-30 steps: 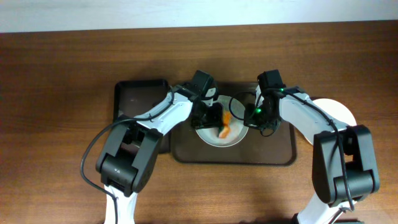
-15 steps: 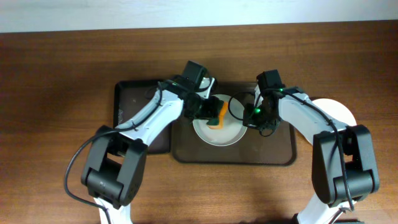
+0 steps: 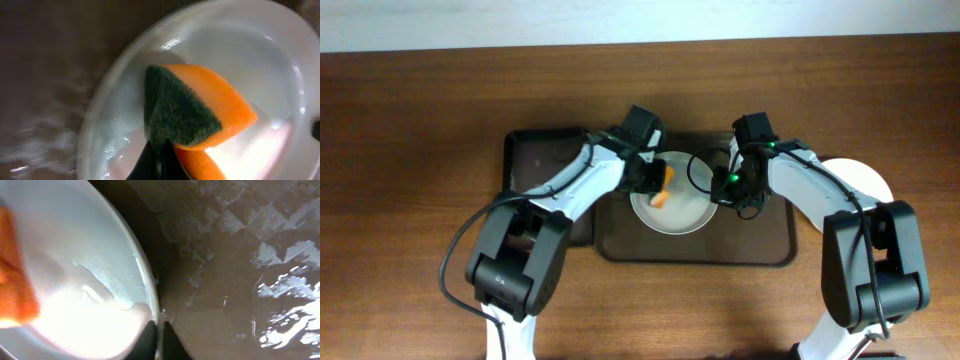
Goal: Clean dirty plates on tray and stack at the side
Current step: 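Scrub the pale green plate with the sponge in the left gripper, then return the sponge to the small black tray with the left gripper, then carry the pale green plate right and stack it on the plates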
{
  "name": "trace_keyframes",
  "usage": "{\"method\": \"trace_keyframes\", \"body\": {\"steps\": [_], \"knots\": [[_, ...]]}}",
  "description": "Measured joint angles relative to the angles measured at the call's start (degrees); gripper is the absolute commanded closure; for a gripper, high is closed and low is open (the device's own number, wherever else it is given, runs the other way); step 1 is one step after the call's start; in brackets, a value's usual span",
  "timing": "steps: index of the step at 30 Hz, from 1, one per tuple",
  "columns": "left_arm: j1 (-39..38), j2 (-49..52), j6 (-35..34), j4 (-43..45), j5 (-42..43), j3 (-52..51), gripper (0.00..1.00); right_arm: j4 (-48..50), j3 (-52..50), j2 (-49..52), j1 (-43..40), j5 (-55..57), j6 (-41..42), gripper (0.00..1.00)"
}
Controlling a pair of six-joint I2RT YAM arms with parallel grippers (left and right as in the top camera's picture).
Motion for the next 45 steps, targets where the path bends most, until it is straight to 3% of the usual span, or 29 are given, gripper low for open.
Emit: {"method": "trace_keyframes", "body": {"steps": [6,11,15,17,21,22,24,26,27,28,35,42,45], "knots": [[1.7,-9.6,3.6,-7.7,-3.8,1.9,1.0,0.1,0.0,0.0,0.0,0.3,-0.1,0.74],[11.2,-13.6,4.0,-17.2,-8.7,3.0,1.0,1.6,0.0,0.0,0.0,0.5,-0.3,0.85],[17.7,-13.6,6.9,-17.0,-10.1,1.8,1.0,2.2,0.0,0.0,0.0,0.5,-0.3,0.87],[18.3,-13.6,9.4,-14.9,-10.2,-0.8,1.0,2.3,0.0,0.6,0.0,0.5,-0.3,0.93],[18.2,-13.6,12.2,-8.0,-10.3,-8.1,0.98,2.7,0.0,2.1,0.0,0.3,-0.3,0.96],[18.2,-13.6,12.6,-6.4,-10.3,-9.8,0.95,2.8,0.0,2.1,0.0,0.3,-0.3,0.96],[18.2,-13.6,12.9,-3.4,-10.3,-13.1,0.77,3.0,0.0,2.1,0.0,0.2,-0.3,0.96],[18.2,-13.6,13.2,-1.0,-10.3,-15.6,0.41,3.0,0.1,2.0,-0.1,0.2,-0.4,0.96],[18.2,-13.6,13.6,-0.7,-10.3,-16.0,0.32,2.7,0.2,2.0,-0.1,0.3,-0.7,0.96],[18.2,-13.6,13.6,-0.5,-10.3,-16.4,0.29,2.6,0.3,1.9,-0.2,0.6,-1.0,0.96],[18.2,-13.6,13.6,3.1,-10.3,-16.7,0.26,0.5,0.5,-12.0,-0.5,16.6,-8.3,0.96],[18.2,-13.6,13.6,7.8,-10.3,-18.0,0.27,-0.5,0.5,-15.9,0.7,33.4,-15.0,0.96],[18.2,-11.9,13.7,8.8,-10.3,-18.0,0.37,-0.5,0.5,-16.6,5.6,42.9,-17.5,0.96]]}}
